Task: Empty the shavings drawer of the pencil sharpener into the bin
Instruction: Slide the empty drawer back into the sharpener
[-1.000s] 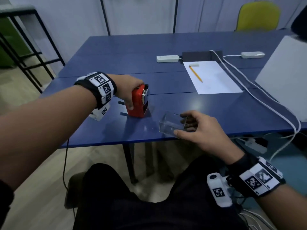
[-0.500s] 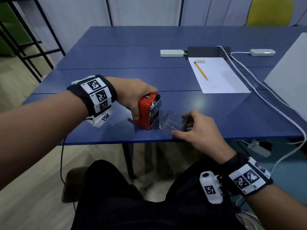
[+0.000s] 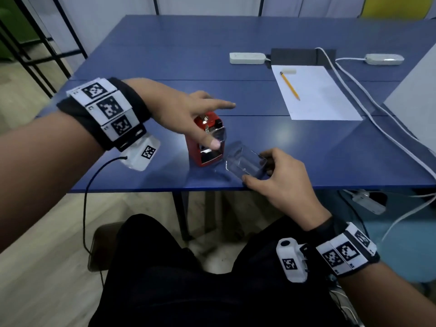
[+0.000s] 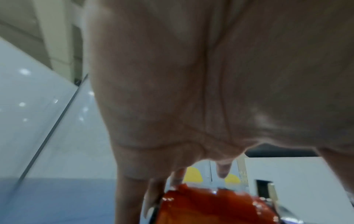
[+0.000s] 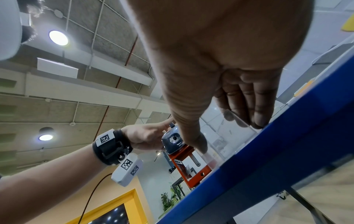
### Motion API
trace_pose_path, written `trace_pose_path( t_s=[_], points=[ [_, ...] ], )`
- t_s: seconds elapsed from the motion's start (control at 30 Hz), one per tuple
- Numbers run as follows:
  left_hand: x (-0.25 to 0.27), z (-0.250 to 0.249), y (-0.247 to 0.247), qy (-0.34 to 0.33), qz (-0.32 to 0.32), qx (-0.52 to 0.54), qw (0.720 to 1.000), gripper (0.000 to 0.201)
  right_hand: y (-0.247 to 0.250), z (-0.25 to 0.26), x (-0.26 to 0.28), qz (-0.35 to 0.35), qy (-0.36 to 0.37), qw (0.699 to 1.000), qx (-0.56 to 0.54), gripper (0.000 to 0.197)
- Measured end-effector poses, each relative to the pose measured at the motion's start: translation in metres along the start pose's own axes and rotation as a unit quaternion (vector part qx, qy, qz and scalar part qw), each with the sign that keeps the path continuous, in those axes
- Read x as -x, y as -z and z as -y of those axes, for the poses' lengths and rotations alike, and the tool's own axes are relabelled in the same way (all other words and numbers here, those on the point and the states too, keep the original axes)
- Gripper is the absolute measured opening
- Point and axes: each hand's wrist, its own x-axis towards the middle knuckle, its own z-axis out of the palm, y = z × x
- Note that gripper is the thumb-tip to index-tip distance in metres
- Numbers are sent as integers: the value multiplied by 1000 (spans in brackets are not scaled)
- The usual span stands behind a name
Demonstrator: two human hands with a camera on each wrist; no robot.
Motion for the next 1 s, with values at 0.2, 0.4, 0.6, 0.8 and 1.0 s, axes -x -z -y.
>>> trace_pose_path(
  t_s=[0.2, 0.4, 0.6, 0.8, 1.0],
  points=[
    [-11, -8, -16, -30, -32, 69, 997, 65, -15, 14, 13, -5, 9, 999, -42, 70],
    [-12, 3, -23, -35, -47, 108, 992, 66, -24, 30, 15, -9, 16, 998, -56, 69],
    [-14, 1, -29, -40, -63, 80, 994, 69, -30, 40, 12, -11, 25, 998, -52, 66],
    [-14, 1, -30, -46, -72, 62, 994, 65, -31, 45, 11, -24, 36, 998, -46, 66],
    [-13, 3, -36, -57, -99, 61, 992, 55, -35, 46, 6, -26, 32, 998, -45, 64]
  ],
)
